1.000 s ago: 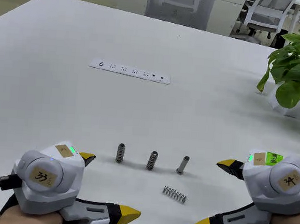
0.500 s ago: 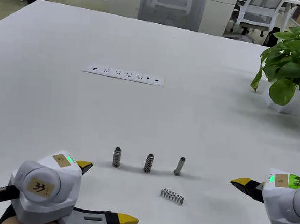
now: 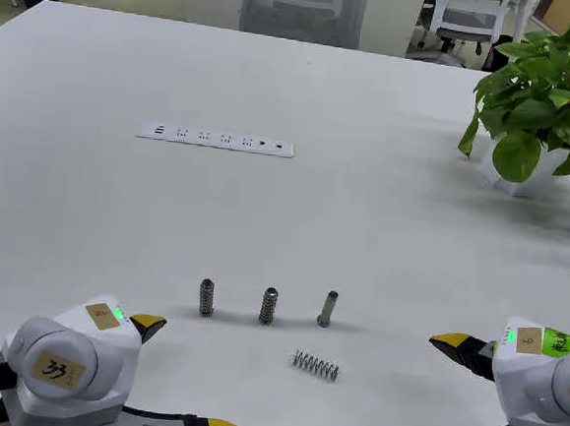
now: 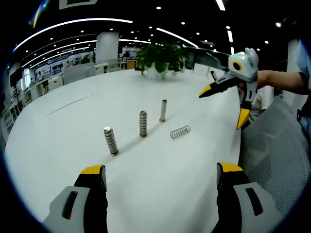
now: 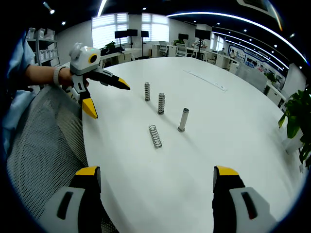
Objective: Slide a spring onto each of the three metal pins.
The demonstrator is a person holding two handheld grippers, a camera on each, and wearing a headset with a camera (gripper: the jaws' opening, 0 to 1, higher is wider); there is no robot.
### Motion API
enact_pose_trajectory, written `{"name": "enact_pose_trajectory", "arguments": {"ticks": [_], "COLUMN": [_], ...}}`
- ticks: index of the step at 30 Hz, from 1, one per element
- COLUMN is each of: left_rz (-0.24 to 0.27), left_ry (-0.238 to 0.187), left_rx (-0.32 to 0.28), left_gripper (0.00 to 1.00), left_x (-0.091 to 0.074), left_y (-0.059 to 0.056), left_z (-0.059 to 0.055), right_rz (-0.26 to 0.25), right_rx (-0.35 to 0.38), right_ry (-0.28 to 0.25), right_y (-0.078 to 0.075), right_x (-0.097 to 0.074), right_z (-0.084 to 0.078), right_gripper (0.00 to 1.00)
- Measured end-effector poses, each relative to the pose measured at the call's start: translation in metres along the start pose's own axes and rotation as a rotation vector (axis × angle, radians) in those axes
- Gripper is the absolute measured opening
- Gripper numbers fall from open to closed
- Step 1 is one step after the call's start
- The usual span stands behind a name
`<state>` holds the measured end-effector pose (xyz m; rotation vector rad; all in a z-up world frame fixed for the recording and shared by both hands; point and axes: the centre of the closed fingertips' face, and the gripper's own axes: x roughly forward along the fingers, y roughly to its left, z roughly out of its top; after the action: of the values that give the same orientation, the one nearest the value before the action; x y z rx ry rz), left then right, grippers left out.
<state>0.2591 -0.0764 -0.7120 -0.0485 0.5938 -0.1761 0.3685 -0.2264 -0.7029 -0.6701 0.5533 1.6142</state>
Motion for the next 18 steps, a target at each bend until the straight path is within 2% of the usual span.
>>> {"name": "enact_pose_trajectory", "arguments": {"ticks": [3, 5, 8, 9, 13, 18], "left_rz": [-0.075, -0.099, -0.162, -0.191, -0.252, -0.284], "left_ry": [-0.002, 0.012, 0.036, 0.047, 0.088, 0.118], "left_rx": [0.056, 0.096, 0.162, 0.184, 0.26, 0.328], "left_gripper": [0.92, 0.93, 0.89, 0.87, 0.82, 0.72], "left_x": [0.006, 0.011, 0.022, 0.027, 0.041, 0.054], "left_y": [-0.011, -0.015, -0.028, -0.034, -0.048, -0.057], "left_z": [0.017, 0.023, 0.031, 0.033, 0.036, 0.041], "right_rz": [0.007, 0.007, 0.001, 0.002, 0.003, -0.005], "right_rx": [0.0, 0.006, 0.018, 0.023, 0.031, 0.049], "right_ry": [0.001, -0.005, -0.015, -0.017, -0.02, -0.02], "right_y": [0.004, 0.005, 0.006, 0.007, 0.01, 0.012], "right_x": [-0.001, -0.001, -0.002, -0.003, -0.006, -0.011], "right_z": [-0.004, -0.004, -0.004, -0.004, -0.009, -0.015], "right_gripper": [0.97, 0.97, 0.97, 0.97, 0.96, 0.96]}}
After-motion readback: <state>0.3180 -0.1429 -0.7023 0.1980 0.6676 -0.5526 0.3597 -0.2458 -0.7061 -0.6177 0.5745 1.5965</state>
